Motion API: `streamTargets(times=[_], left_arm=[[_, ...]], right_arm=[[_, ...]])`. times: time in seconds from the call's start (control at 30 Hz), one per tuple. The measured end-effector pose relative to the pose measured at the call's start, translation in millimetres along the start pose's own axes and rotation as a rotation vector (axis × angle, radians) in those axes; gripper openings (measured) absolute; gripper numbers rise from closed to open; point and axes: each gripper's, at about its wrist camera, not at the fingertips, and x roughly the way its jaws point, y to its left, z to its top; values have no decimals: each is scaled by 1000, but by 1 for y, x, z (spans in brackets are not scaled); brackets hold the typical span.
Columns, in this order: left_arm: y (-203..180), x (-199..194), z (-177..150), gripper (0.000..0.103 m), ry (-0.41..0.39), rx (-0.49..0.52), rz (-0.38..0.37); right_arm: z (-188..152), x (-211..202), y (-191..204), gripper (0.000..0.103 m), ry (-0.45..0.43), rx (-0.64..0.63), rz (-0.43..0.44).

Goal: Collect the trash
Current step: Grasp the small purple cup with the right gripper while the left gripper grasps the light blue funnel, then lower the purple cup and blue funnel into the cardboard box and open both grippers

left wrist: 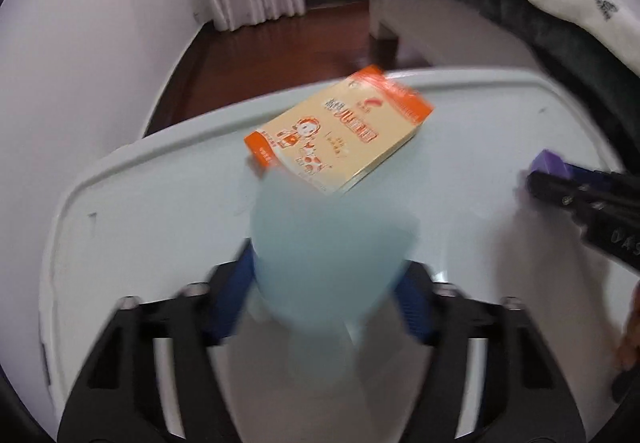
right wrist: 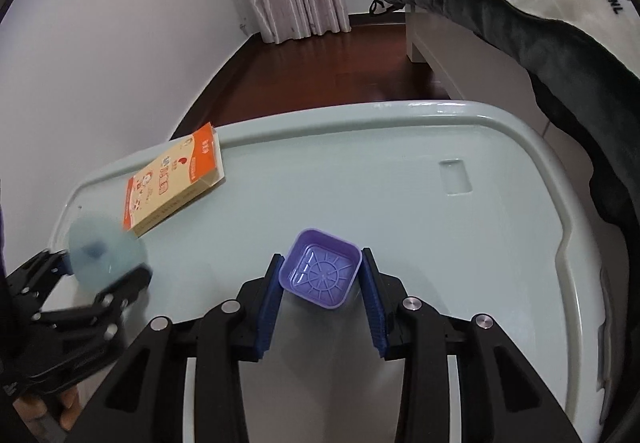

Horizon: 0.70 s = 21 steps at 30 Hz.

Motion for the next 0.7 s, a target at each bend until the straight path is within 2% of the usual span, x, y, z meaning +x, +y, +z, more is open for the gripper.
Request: streamTargets(times=[0.17, 0.3, 0.4, 0.47, 0.57, 0.7], left_arm=[[16, -35, -24, 50, -10, -100, -25], [29, -108, -64, 50, -41, -188, -63], [31, -155, -94, 50, -60, -218, -58], [29, -187, -117, 50, -71, -217, -51], [21, -230, -159, 50, -81, -205, -36], [8, -256, -210, 50, -50, -204, -48]], right_arm=[[-7, -16, -1, 37, -4, 37, 34], [-21, -53, 3, 37, -23, 58, 67], [-40, -94, 12, 37, -42, 71, 109], [-61, -131, 24, 37, -67, 54, 142], [-109, -185, 48, 37, -82, 7, 185], [-174, -234, 78, 37, -92, -85, 200]])
